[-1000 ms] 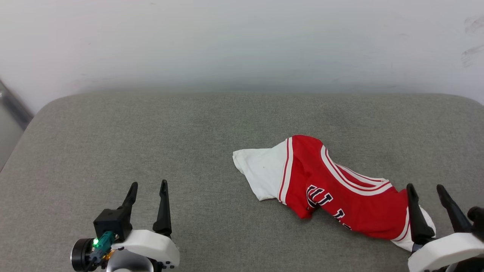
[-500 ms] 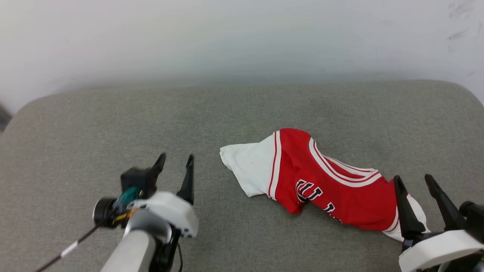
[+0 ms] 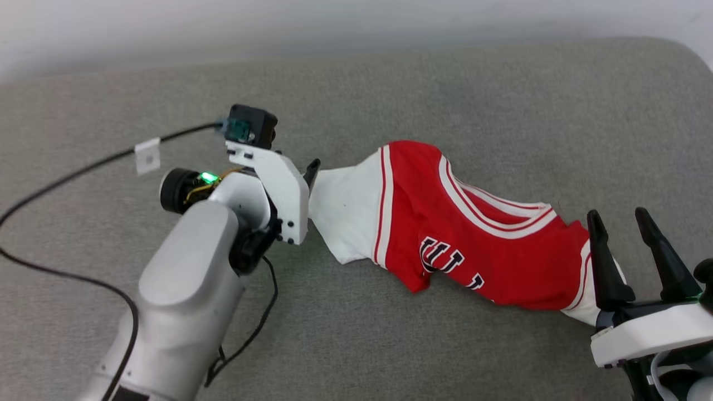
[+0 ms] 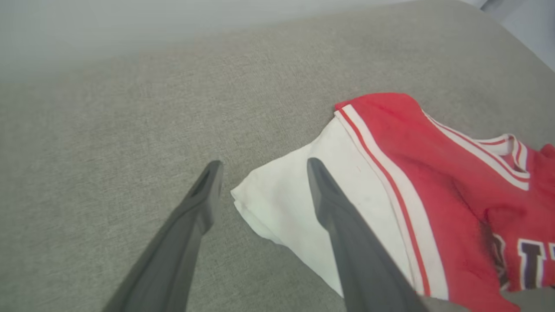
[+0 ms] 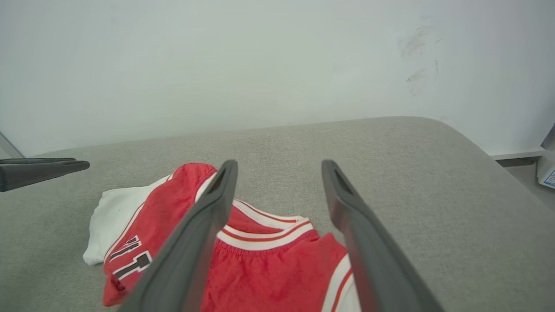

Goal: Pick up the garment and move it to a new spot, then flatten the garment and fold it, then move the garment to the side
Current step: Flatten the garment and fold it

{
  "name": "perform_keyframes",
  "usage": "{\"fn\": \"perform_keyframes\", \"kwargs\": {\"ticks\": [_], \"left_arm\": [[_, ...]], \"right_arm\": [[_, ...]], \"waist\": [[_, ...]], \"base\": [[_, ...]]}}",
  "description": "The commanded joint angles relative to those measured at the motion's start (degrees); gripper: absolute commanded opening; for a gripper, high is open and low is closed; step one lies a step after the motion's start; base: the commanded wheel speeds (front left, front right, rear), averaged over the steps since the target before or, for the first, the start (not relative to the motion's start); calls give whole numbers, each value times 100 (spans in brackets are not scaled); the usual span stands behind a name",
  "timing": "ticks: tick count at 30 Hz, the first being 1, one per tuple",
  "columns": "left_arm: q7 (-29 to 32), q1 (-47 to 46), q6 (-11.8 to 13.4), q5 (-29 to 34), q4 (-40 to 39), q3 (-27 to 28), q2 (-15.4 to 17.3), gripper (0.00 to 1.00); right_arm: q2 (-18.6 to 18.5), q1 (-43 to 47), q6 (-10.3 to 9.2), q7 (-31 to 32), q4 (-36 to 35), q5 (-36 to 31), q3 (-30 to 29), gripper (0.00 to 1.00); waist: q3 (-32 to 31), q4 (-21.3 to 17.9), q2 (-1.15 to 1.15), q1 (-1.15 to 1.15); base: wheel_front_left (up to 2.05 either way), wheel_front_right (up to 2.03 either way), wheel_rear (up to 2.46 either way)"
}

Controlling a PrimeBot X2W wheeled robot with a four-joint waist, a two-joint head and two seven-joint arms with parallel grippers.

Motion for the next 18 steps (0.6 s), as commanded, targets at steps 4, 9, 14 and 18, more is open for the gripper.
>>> {"fn": "perform_keyframes", "kwargs": {"ticks": [4,9,14,18], "left_arm": [[701,-448,-155,-77,572,-143,78,100],[1339,-773,-251,-96,1227,-349,78,100],[2370,-466,-423,-380,2174,-731,-283,100],[2174,-359,-463,-504,2255,-787,-446,0]], "right_arm": [[17,-165,-2,-109,88,135,45,100],[16,-264,-2,-211,226,222,75,100],[16,-347,-2,-290,390,327,88,100],[16,-350,-2,-290,453,339,59,100]], "waist": [[440,-274,0,-1],[671,-399,0,-1],[758,-490,0,-1],[723,-483,0,-1]], "base": [[0,0,0],[0,0,0],[0,0,0],[0,0,0]]}}
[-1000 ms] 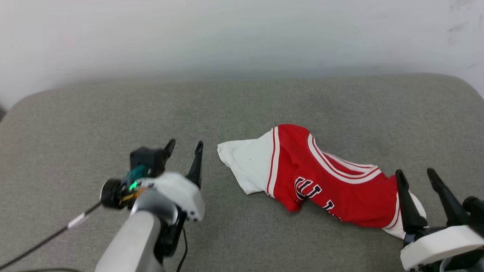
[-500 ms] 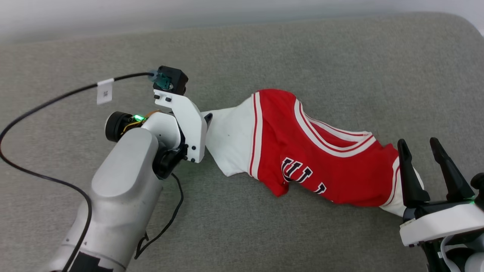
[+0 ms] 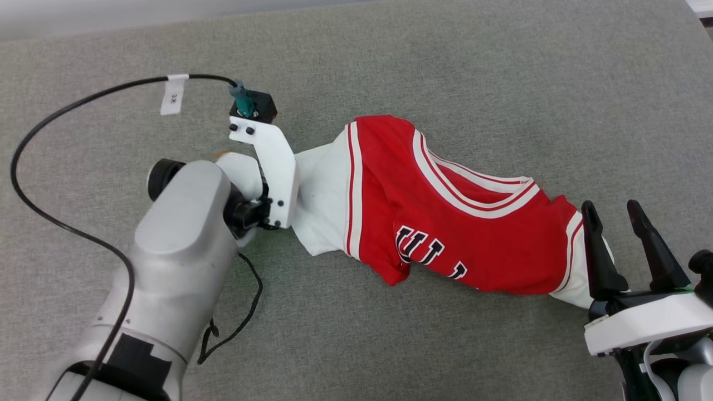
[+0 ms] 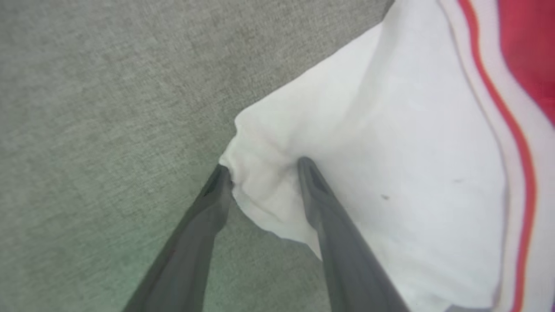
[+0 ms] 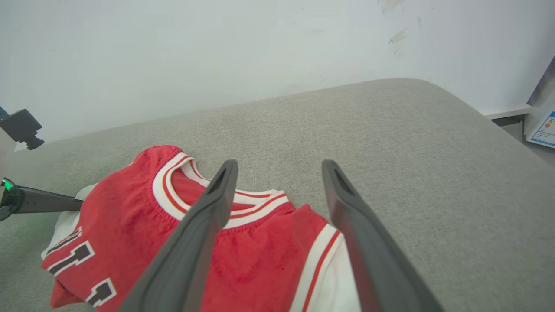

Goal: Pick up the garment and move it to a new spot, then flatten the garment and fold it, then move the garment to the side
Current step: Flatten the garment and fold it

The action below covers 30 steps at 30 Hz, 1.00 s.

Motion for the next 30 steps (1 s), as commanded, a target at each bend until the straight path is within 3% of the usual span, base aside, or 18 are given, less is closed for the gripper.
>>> {"fn": "perform_keyframes", "kwargs": {"ticks": [1,11,17,25,30], "left_arm": [[79,837,-109,-74,381,-245,-354,0],[-1833,930,243,119,-48,12,1,0],[-2694,1379,506,33,-712,250,143,0],[-2873,2139,898,-56,-2100,415,398,0],[-2645,2412,1109,-17,-2950,381,536,0]], "right_arm": [[15,-47,-2,-14,19,22,-16,100],[13,152,-2,193,185,203,-222,100],[9,317,-2,728,402,330,-648,100],[-476,350,-2,2305,1177,679,-1357,100],[-773,101,-2,3296,1699,917,-1314,100]], "waist": [[-39,18,0,1],[-559,273,0,1],[-898,425,0,1],[-1037,602,0,1],[-884,737,0,1]], "base": [[0,0,0],[0,0,0],[0,0,0],[0,0,0],[0,0,0]]}}
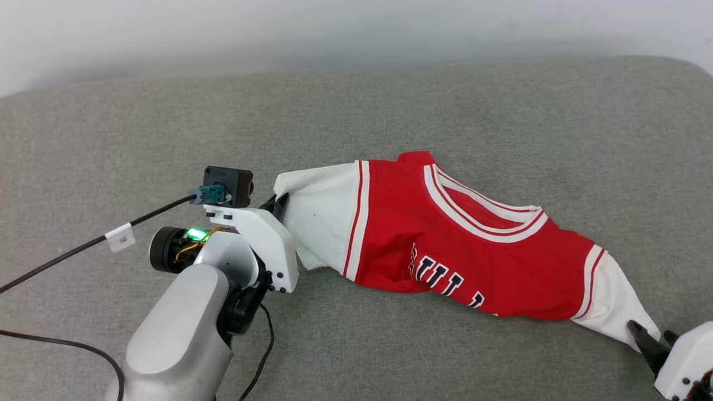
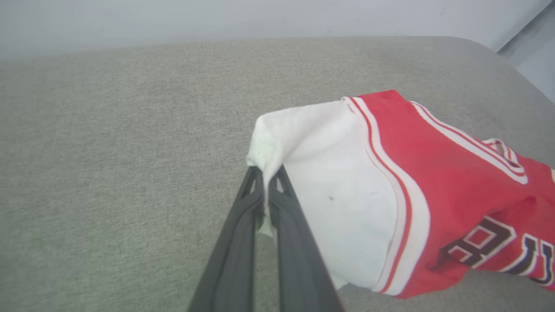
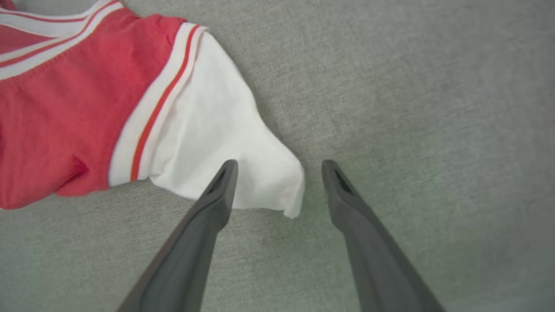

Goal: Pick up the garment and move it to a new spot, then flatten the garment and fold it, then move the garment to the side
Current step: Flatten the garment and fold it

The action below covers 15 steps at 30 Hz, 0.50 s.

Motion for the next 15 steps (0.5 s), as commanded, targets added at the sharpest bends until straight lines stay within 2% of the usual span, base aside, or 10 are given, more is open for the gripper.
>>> {"fn": "perform_keyframes", "kwargs": {"ticks": [1,5,11,12,13,14,15], "left_arm": [[53,78,57,28,-170,1,68,0],[190,174,189,52,-597,-7,146,0],[307,263,277,35,-882,-17,220,0],[324,276,289,34,-920,-15,233,0],[338,296,295,25,-944,-15,241,0],[347,317,299,15,-968,-14,251,0],[358,333,307,12,-988,-12,265,0]], "right_arm": [[-35,-156,-2,170,79,87,75,100],[-47,-351,-2,585,372,127,249,100],[136,-416,-1,1080,805,120,457,100],[168,-419,0,1156,865,111,475,84],[198,-439,1,1228,921,128,489,38],[212,-465,2,1279,955,133,504,0],[210,-501,7,1293,976,126,513,0]], "waist": [[102,66,0,0],[259,136,0,0],[365,180,0,0],[370,179,0,0],[373,175,0,0],[373,172,0,0],[374,168,0,0]], "base": [[0,0,0],[0,0,0],[0,0,0],[0,0,0],[0,0,0],[0,0,0],[0,0,0]]}}
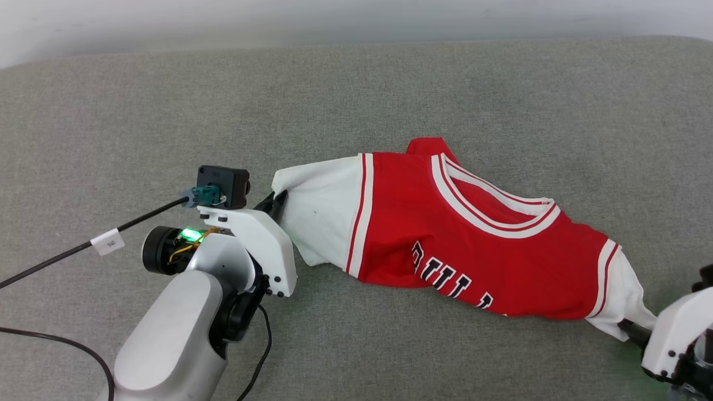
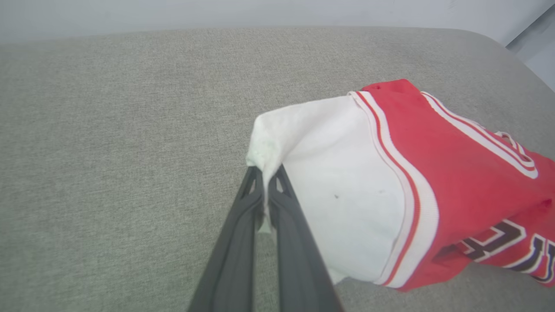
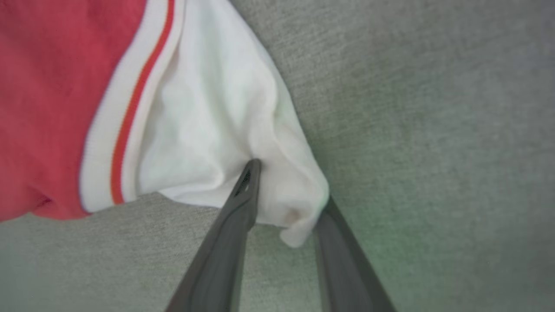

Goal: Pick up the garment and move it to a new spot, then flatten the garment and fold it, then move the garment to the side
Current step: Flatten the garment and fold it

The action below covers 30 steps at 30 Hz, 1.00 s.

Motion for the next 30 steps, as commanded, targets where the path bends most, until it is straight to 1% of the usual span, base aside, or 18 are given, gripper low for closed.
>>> {"fn": "perform_keyframes", "kwargs": {"ticks": [1,4,9,14,18,21,24,27,30], "left_arm": [[8,76,25,0,-25,6,13,0],[-18,102,29,-26,-47,10,32,0],[-270,105,92,14,-109,138,119,0],[-520,-40,193,71,-223,329,236,0],[-604,-288,256,80,-332,486,330,0],[-632,-637,258,92,-328,609,383,0],[-734,-1077,194,72,-235,725,379,0],[-836,-1605,131,-47,-22,881,285,0],[-1017,-2234,54,-28,303,984,264,0]], "right_arm": [[284,117,16,172,319,-4,232,0],[127,-16,8,-15,146,-67,227,0],[-182,-289,8,-493,-421,-266,276,0],[-323,-646,8,-883,-837,-449,405,0],[-426,-1099,8,-1055,-1033,-535,521,0],[-516,-1588,8,-1217,-1101,-592,605,0],[-611,-2133,7,-1388,-1011,-619,650,0],[-654,-2743,7,-1553,-848,-622,686,0],[-705,-3425,7,-1729,-629,-614,730,0]], "waist": [[-3,-4,0,0],[-49,-16,0,0],[-242,-47,0,0],[-494,-93,0,0],[-599,-71,0,0],[-602,-24,0,0],[-553,30,0,0],[-425,96,0,0],[-225,123,0,0]], "base": [[0,0,0],[0,0,0],[0,0,0],[0,0,0],[0,0,0],[0,0,0],[0,0,0],[0,0,0],[0,0,0]]}}
